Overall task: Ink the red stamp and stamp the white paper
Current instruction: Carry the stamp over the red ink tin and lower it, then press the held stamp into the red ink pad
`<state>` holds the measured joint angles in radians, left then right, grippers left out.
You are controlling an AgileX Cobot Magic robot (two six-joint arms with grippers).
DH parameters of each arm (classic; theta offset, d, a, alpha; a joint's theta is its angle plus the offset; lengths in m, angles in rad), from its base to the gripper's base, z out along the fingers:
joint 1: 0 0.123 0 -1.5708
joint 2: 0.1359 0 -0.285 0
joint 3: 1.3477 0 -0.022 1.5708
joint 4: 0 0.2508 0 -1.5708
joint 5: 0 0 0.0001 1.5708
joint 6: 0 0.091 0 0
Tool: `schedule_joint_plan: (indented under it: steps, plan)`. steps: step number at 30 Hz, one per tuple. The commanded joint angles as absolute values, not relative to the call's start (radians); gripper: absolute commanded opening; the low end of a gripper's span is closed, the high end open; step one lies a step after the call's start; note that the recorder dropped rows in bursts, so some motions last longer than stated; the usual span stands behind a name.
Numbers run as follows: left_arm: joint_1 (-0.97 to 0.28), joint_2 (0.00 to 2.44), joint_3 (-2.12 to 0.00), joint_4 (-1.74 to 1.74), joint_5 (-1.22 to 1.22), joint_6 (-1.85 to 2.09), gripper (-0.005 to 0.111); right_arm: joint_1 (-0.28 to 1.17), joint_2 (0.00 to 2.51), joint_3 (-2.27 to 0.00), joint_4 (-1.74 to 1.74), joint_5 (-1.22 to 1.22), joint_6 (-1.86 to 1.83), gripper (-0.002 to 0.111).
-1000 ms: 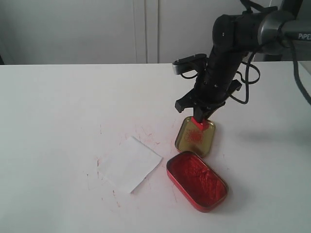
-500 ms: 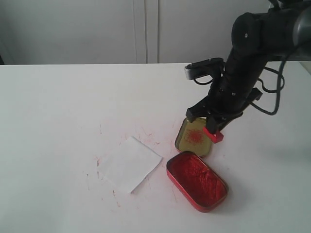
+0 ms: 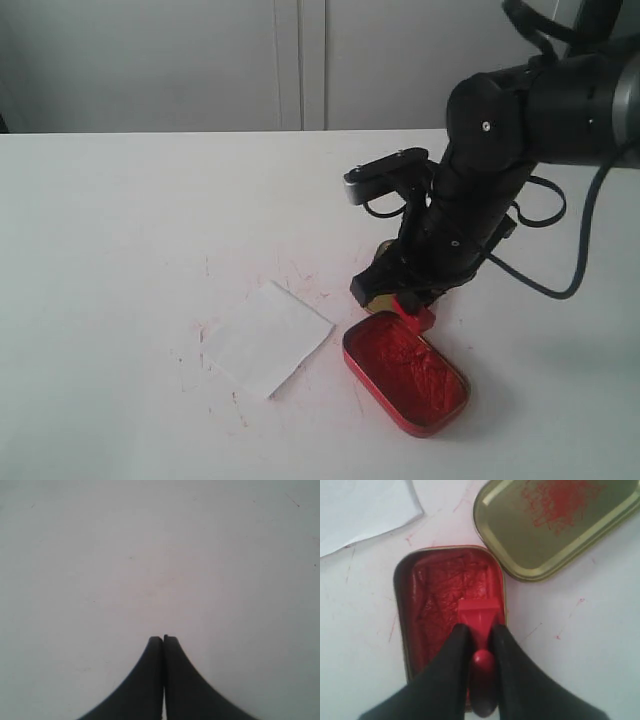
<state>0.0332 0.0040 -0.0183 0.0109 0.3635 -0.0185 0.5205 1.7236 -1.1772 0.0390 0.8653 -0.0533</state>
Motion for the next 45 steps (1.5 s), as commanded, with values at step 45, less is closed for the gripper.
schedule_joint_plan:
  steps: [45]
  plan:
    - [0.024, 0.000, -0.011, 0.008, 0.363, -0.022, 0.000, 0.650, 1.956, -1.093, -0.237, 0.690, 0.262, 0.000]
